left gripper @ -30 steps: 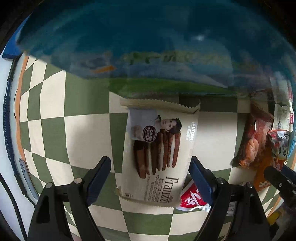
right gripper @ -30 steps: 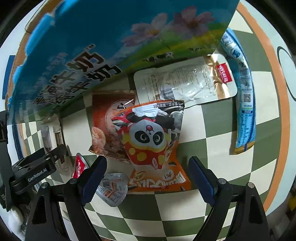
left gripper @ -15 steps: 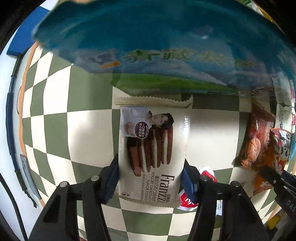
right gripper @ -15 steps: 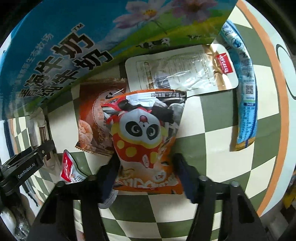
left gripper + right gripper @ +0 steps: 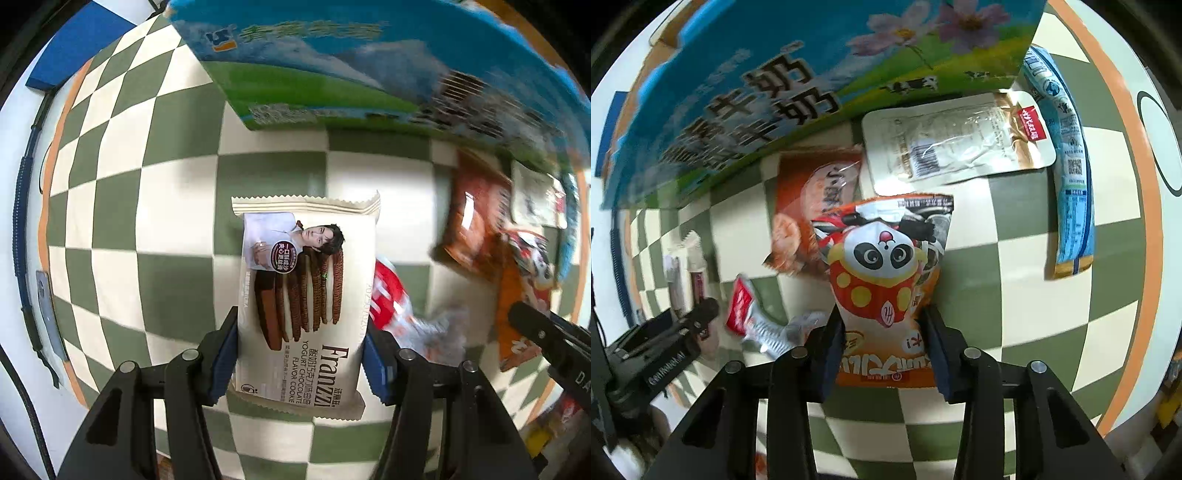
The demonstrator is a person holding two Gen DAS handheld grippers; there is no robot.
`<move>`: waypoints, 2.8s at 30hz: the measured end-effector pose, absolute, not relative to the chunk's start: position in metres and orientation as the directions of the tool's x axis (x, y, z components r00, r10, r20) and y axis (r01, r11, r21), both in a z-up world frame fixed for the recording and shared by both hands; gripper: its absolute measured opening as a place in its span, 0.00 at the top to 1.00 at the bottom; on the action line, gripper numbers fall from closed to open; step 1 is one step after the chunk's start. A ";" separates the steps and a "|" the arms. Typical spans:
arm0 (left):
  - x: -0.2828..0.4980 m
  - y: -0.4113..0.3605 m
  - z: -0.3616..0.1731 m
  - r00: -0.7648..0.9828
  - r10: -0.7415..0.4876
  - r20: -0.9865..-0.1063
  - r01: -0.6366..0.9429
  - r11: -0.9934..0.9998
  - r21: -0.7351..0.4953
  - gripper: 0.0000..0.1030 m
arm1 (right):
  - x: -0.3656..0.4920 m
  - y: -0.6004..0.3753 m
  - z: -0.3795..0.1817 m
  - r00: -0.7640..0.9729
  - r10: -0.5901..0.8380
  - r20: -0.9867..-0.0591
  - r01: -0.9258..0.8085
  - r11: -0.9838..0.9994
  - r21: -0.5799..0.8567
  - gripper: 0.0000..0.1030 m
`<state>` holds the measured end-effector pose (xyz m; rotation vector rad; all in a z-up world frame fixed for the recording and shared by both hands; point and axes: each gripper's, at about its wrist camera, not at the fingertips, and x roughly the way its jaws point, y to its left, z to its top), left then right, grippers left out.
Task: Organize snacks
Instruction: 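Lift both packs over the box and open both tools to drop them, then move both open tools back down toward the snacks in front of the box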
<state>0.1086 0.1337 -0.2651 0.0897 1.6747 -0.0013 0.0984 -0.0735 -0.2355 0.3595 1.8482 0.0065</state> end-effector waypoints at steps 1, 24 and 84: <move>0.103 0.133 -0.259 -0.099 0.050 -0.994 0.059 0.997 0.044 0.45 | 0.096 -0.073 -0.229 -0.256 0.257 -0.932 0.236 0.951 0.197 0.58; 0.185 0.121 -0.108 0.079 -0.113 -0.990 0.068 0.992 -0.108 0.45 | 0.174 -0.082 -0.067 -0.016 0.500 -0.866 0.184 0.853 0.489 0.59; 0.277 0.152 -0.165 -0.080 -0.075 -0.994 0.014 0.997 -0.076 0.28 | 0.293 -0.011 -0.176 -0.111 0.260 -0.959 0.071 0.965 0.253 0.12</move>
